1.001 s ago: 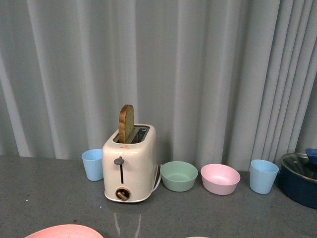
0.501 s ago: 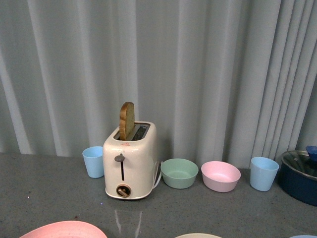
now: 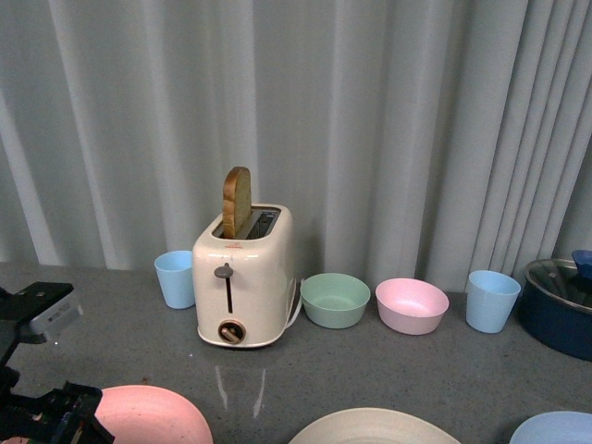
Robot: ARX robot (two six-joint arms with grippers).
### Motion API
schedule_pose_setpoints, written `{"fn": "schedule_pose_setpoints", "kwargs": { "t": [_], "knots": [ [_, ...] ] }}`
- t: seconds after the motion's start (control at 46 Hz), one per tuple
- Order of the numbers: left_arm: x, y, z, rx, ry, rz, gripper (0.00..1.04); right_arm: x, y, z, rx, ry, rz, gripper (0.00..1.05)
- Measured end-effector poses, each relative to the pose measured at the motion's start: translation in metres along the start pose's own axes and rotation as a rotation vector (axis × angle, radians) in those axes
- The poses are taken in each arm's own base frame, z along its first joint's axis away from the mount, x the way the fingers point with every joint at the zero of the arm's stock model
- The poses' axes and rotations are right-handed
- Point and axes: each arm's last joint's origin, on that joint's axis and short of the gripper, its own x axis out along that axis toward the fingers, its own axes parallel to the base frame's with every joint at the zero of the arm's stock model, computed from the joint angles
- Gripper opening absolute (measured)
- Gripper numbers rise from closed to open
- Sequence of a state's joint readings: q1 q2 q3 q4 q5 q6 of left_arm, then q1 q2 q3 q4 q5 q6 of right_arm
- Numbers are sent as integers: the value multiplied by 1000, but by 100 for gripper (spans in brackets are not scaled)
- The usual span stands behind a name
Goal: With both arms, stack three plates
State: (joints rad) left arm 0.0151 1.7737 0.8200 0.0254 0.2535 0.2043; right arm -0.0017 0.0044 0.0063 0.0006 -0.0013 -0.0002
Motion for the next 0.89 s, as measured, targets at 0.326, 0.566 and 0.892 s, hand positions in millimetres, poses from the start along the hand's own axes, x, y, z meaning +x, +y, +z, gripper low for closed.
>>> {"fn": "schedule_pose_setpoints", "kwargs": {
  "t": [0.326, 0.566, 0.892],
  "knots": [
    [28, 26, 14, 45, -2, 47, 98, 0, 0, 0, 0, 0, 0, 97],
    [32, 55, 8, 15, -8, 73, 98, 0, 0, 0, 0, 0, 0, 97],
    [40, 81, -11, -24, 18, 90, 98, 0, 0, 0, 0, 0, 0, 97]
  ]
}}
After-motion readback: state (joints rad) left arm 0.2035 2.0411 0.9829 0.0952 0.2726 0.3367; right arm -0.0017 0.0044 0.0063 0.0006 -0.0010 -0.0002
